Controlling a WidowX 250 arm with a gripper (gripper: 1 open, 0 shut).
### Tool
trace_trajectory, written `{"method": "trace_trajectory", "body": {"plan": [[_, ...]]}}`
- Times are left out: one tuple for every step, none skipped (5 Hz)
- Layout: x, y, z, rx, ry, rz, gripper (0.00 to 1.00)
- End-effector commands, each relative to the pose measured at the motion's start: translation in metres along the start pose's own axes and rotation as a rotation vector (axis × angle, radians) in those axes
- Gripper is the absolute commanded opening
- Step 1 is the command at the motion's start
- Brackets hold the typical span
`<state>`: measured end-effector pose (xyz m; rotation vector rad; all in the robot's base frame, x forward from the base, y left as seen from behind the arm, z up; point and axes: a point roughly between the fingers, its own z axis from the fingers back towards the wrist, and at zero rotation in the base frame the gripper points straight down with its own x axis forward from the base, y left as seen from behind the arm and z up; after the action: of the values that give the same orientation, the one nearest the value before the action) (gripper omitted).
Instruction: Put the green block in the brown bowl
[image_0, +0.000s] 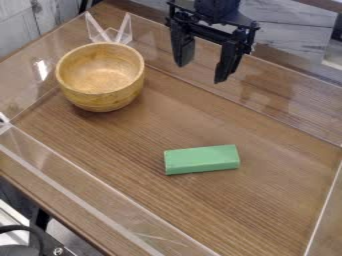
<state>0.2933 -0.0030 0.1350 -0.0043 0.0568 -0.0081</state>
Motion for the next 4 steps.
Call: {"method": "trace_trajectory", "body": {"plan": [[-0.003,-0.002,-0.007,0.001,0.017,-0.095,1.00],[-0.010,-0.005,-0.013,0.002,0.028,-0.241,1.00],[-0.023,-0.011,-0.017,0.008,0.018,-0.447,1.00],[-0.033,-0.015,-0.021,0.014,0.012,-0.637,1.00]]}}
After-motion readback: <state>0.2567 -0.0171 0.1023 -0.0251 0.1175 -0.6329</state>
